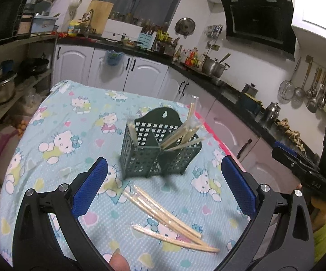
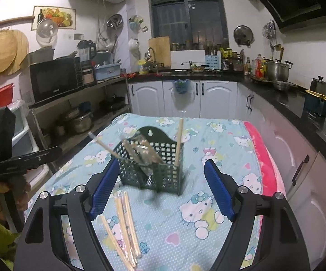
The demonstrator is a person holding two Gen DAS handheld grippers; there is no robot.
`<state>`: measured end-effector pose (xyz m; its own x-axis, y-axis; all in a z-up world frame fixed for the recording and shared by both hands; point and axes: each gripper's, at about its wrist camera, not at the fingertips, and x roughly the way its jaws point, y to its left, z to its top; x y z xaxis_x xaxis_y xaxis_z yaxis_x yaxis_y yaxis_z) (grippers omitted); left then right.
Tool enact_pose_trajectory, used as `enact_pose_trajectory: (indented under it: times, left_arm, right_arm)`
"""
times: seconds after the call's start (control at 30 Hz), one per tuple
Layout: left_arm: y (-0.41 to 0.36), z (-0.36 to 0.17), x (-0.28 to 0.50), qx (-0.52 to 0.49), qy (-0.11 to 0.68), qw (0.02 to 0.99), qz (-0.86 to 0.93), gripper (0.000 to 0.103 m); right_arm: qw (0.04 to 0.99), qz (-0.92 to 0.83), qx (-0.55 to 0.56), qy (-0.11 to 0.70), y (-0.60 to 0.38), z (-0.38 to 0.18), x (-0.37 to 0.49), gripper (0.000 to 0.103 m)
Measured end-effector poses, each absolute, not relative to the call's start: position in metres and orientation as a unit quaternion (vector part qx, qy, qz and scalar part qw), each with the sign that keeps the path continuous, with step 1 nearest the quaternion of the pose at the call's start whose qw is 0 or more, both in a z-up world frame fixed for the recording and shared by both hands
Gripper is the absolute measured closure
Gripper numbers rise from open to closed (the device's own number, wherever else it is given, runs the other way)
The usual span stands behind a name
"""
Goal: Organize utensils
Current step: 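Move both open tools back over the chopstick pile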
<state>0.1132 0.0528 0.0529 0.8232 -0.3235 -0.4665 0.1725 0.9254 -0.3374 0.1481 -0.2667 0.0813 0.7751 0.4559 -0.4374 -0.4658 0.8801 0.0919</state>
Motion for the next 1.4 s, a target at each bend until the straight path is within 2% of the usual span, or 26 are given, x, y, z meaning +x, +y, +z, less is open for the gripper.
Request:
enact_pose_trajectory:
  times: [0.77, 1.0, 1.17, 1.23, 1.3, 1.4]
  left_arm:
    - [0.073, 0.002, 0.114, -0.145, 0.328, 0.929, -0.094, 0.011]
    - [0.076, -0.009, 0.116, -0.141, 0.343, 0.925, -0.088, 0.011]
    - [0.080, -0.021, 0.120, -0.149, 0.360, 0.917, -0.084, 0.011]
    - [0.082, -0.026, 0.122, -0.158, 0.368, 0.912, -0.088, 0.013]
    - [0.082, -0.031, 0.125, -0.160, 0.377, 0.908, -0.089, 0.028]
    - [0.083, -0.038, 0.129, -0.168, 0.388, 0.901, -0.093, 0.044]
  right_arm:
    - [0.905, 0.293, -0.054, 0.303, -0.219, 0.024, 0.137, 0.029]
    - [0.888, 0.313, -0.068, 0.331, -0.198, 0.005, 0.136, 0.039]
    - [0.872, 0.329, -0.086, 0.352, -0.182, -0.011, 0.138, 0.051]
    - [0.867, 0.333, -0.090, 0.359, -0.177, -0.016, 0.140, 0.055]
    - [0.860, 0.336, -0.093, 0.371, -0.171, -0.024, 0.144, 0.059]
    - [0.852, 0.340, -0.100, 0.384, -0.162, -0.035, 0.151, 0.066]
